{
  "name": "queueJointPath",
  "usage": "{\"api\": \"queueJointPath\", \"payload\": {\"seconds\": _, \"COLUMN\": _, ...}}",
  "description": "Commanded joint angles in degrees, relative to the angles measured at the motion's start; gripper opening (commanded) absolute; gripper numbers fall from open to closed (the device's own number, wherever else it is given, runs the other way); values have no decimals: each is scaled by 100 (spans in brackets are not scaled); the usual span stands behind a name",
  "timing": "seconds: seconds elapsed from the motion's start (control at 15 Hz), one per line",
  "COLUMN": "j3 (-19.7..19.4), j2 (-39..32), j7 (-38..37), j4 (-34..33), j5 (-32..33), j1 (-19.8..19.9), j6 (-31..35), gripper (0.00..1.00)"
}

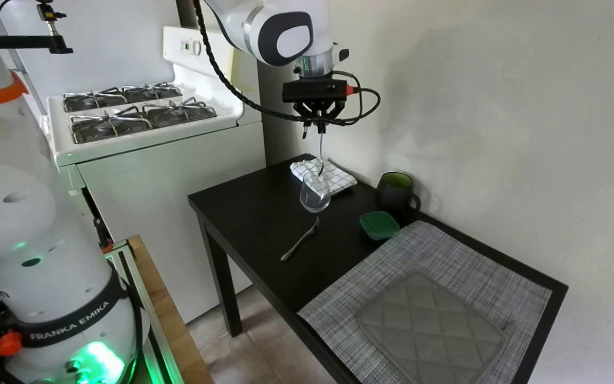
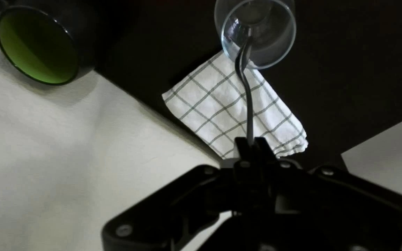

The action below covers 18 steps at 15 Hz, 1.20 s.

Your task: Remove the folk and then the spoon from the glass cup and put them on the table

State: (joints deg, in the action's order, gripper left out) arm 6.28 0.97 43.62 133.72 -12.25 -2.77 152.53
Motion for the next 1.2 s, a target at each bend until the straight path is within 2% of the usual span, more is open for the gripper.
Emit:
{"api": "queueJointPath", "payload": {"seconds": 0.0, "j3": -202, "j2": 684, "j7": -209, "j4": 308, "j5": -202, "j1": -51, "j6": -339, "gripper": 2}}
{"api": "queueJointPath", "payload": {"seconds": 0.13, "j3": -333, "j2": 867, "j7": -446, "j4": 308, "j5": 14, "j1": -34, "j6": -577, "gripper": 2}}
{"api": "queueJointPath", "payload": {"seconds": 0.53, "j3": -553, "j2": 1129, "j7": -1602, "j4": 388, "j5": 1720, "j1": 288, "j6": -1046, "gripper": 2}}
{"api": "queueJointPath", "payload": {"seconds": 0.8, "j3": -598, "j2": 1017, "j7": -2041, "j4": 392, "j5": 2576, "j1": 408, "j6": -1716, "gripper": 2}}
{"api": "queueJointPath", "payload": {"seconds": 1.13, "j3": -632, "j2": 741, "j7": -2112, "j4": 605, "j5": 2798, "j1": 344, "j6": -2398, "gripper": 2}}
